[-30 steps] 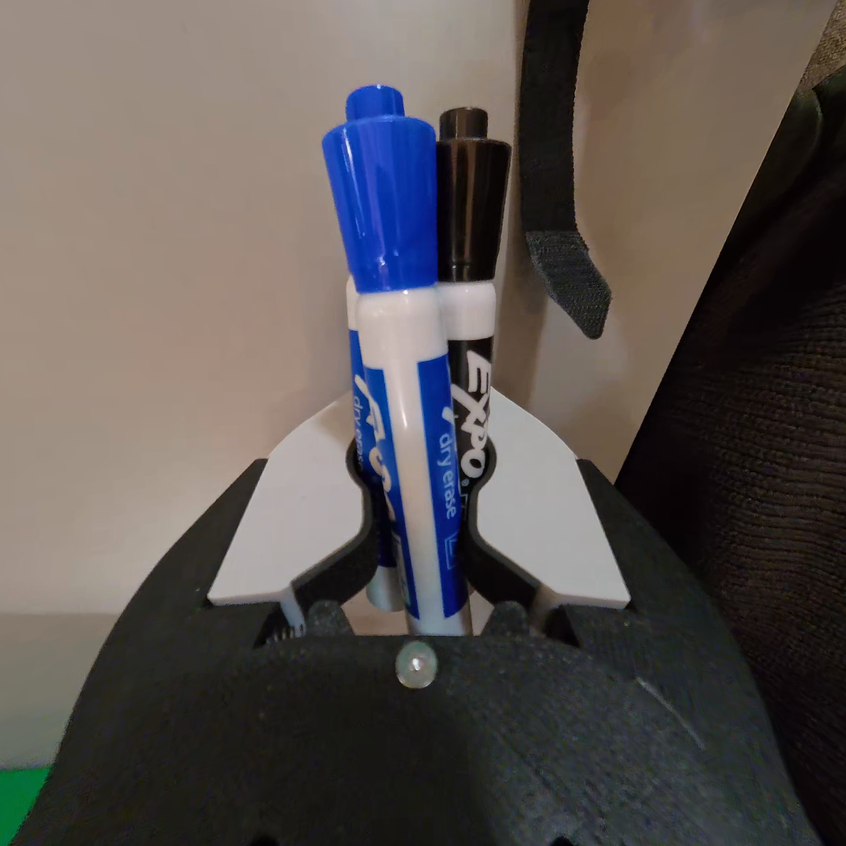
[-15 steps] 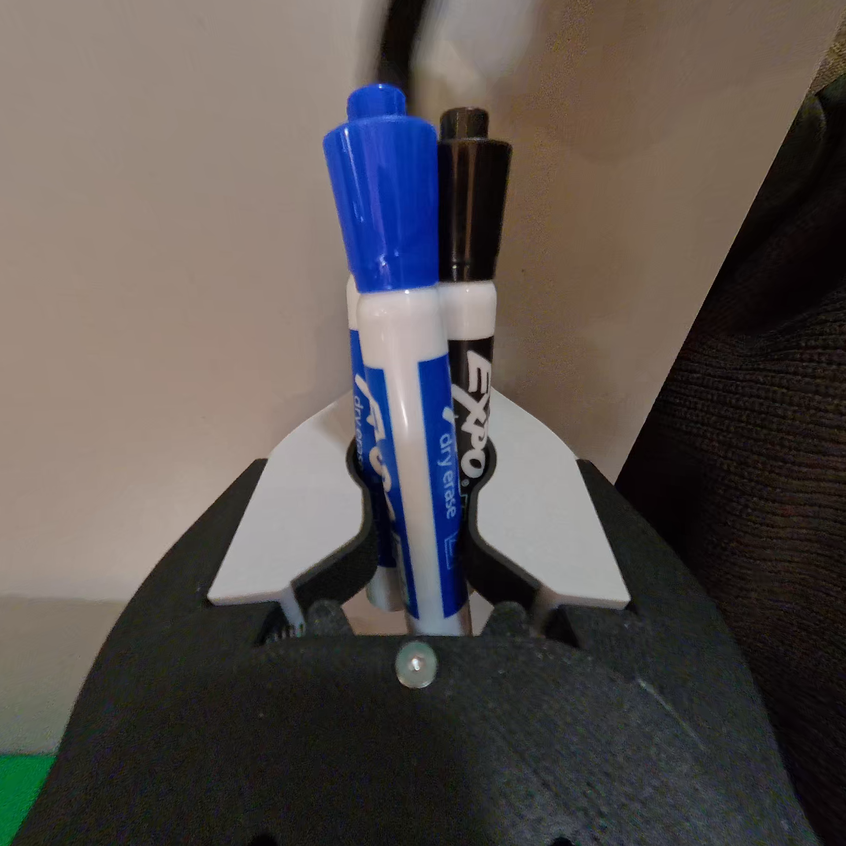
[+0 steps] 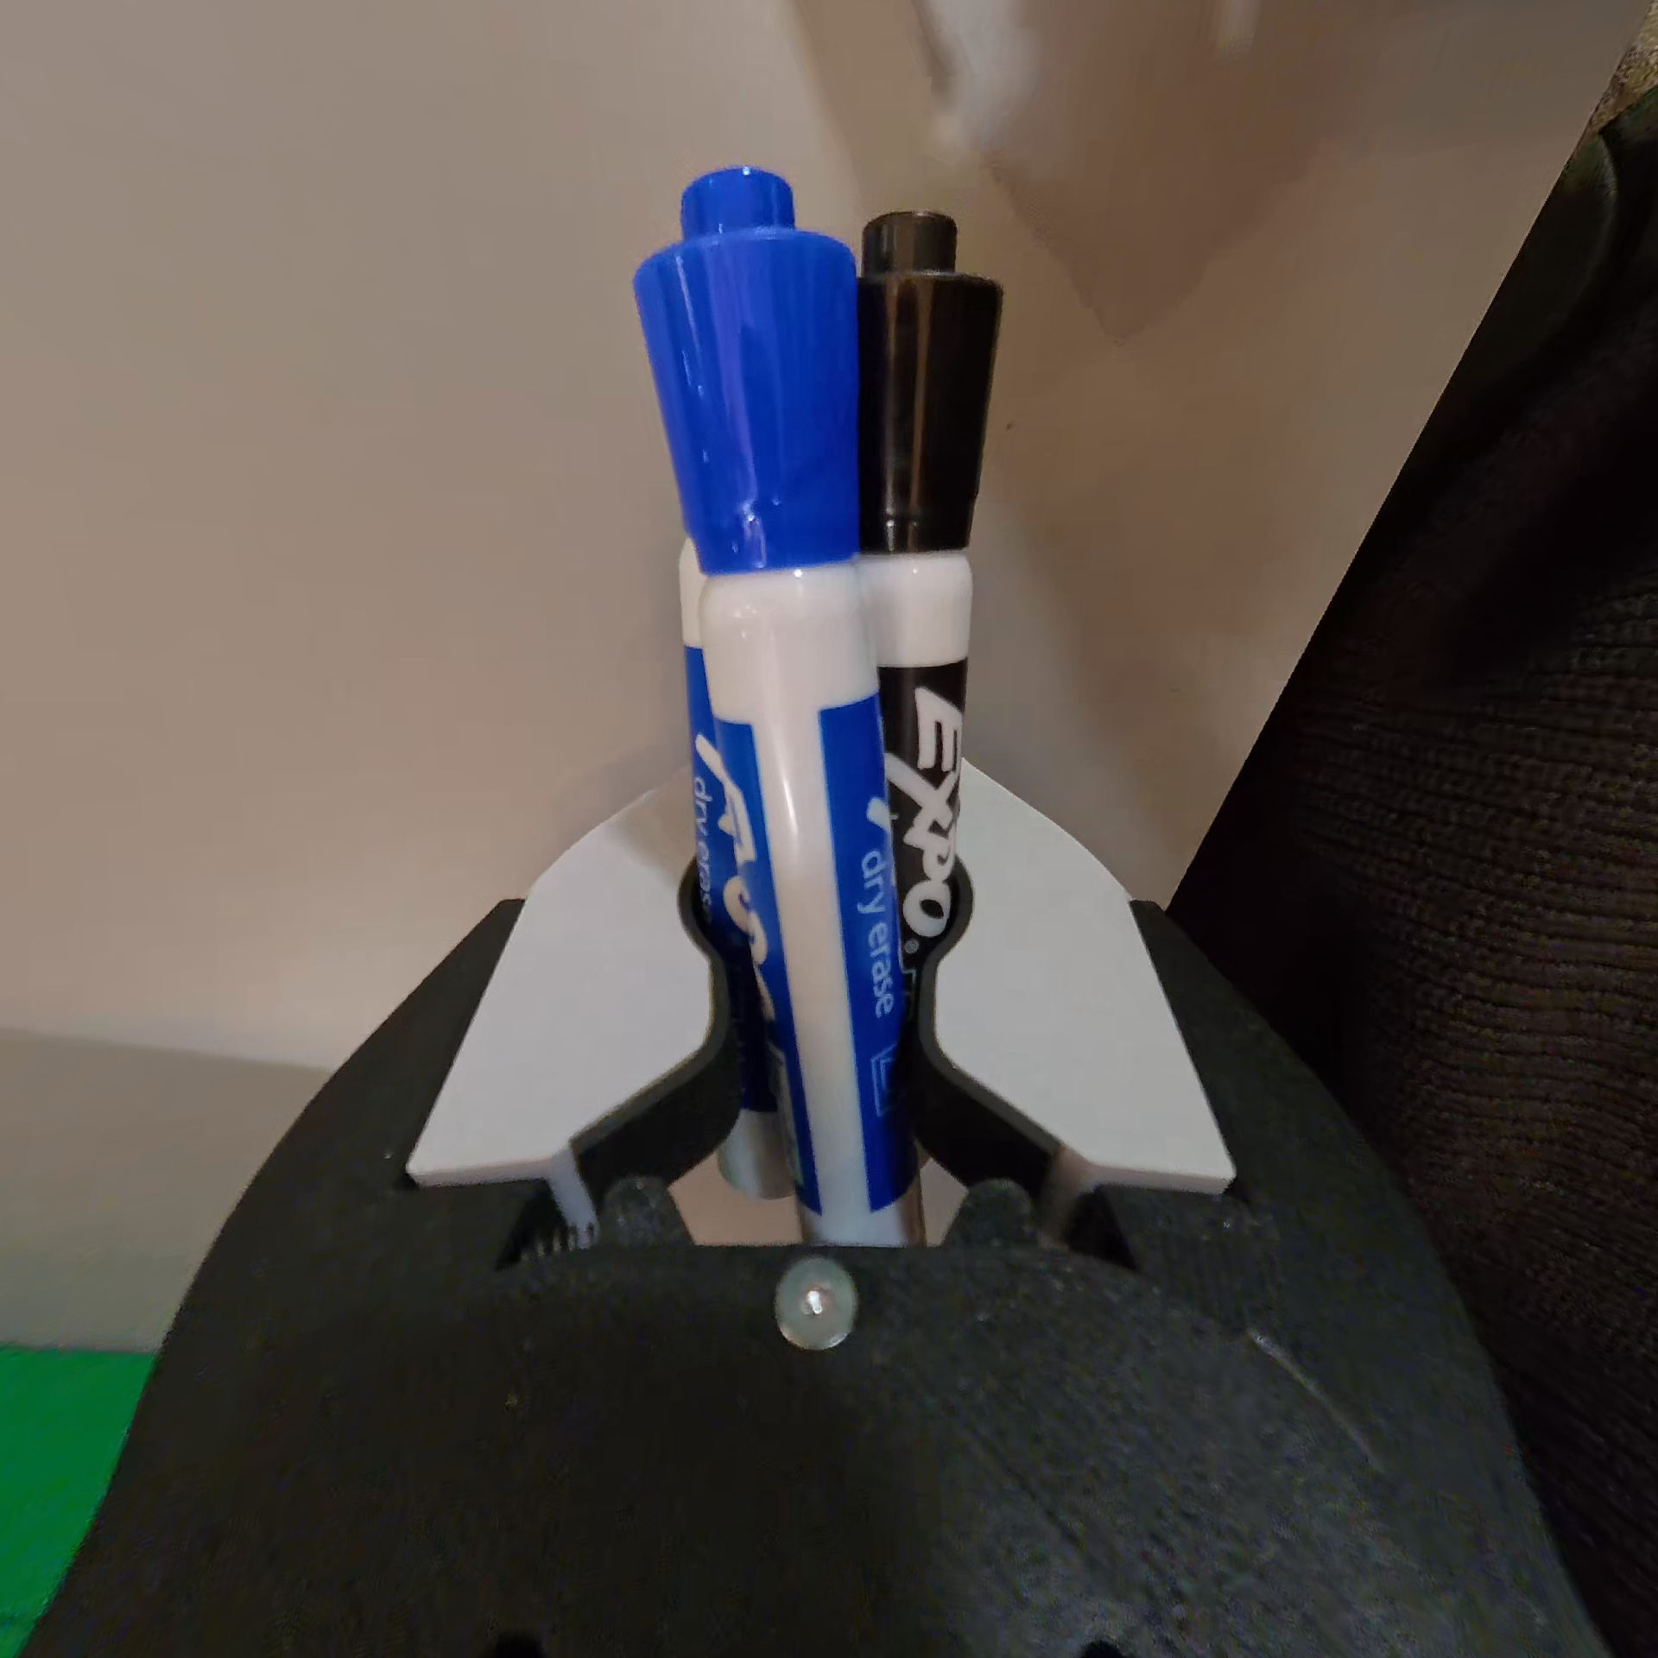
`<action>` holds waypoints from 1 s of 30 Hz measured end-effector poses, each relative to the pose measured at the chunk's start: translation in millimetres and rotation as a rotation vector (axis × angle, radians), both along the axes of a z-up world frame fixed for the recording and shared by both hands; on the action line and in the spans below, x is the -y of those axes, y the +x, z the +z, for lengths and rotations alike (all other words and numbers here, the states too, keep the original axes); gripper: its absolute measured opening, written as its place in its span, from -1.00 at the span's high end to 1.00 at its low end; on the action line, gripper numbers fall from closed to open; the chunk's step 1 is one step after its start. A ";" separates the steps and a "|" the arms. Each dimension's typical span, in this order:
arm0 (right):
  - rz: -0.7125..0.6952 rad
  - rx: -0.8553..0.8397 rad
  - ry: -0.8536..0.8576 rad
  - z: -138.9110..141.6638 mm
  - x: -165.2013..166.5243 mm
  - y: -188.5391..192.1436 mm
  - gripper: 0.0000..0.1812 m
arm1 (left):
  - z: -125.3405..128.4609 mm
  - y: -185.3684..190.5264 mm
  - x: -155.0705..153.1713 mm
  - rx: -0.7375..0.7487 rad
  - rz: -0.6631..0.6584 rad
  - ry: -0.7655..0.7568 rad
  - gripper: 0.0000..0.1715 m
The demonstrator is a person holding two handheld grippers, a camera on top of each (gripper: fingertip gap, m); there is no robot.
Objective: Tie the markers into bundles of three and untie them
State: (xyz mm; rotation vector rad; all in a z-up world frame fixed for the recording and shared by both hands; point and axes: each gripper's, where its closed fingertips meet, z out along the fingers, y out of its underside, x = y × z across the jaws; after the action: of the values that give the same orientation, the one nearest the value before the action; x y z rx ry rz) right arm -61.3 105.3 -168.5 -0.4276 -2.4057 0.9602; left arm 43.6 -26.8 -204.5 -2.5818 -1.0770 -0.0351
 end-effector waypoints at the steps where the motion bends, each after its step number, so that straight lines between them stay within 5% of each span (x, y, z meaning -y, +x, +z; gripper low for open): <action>1: 0.022 0.055 -0.029 -1.4 4.6 10.3 0.82 | 0.0 -0.5 0.0 0.000 0.002 0.002 0.46; 7: 0.204 0.136 -0.020 -11.5 21.1 58.5 0.58 | -2.7 -1.4 0.8 0.012 -0.002 -0.001 0.45; 11: 0.150 -0.015 -0.059 8.0 8.9 29.8 0.61 | -3.2 -0.8 0.1 0.017 -0.009 -0.003 0.46; 17: 0.160 0.107 -0.072 -7.5 -28.4 -21.1 0.29 | -2.3 -0.7 -0.8 0.018 -0.012 0.000 0.46; 23: 0.303 0.289 0.001 -29.4 -14.9 -38.6 0.11 | -1.1 -0.1 -3.1 0.016 -0.020 -0.002 0.45; 30: 0.416 0.377 0.074 -42.2 4.5 -44.8 0.22 | 3.3 2.3 -3.9 0.005 -0.022 -0.006 0.46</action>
State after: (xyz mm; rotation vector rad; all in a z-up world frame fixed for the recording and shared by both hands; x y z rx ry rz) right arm -106.2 100.8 -210.7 -0.0806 -2.9382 1.0286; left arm 46.0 -22.9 -201.2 -2.6000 -1.0521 -0.0441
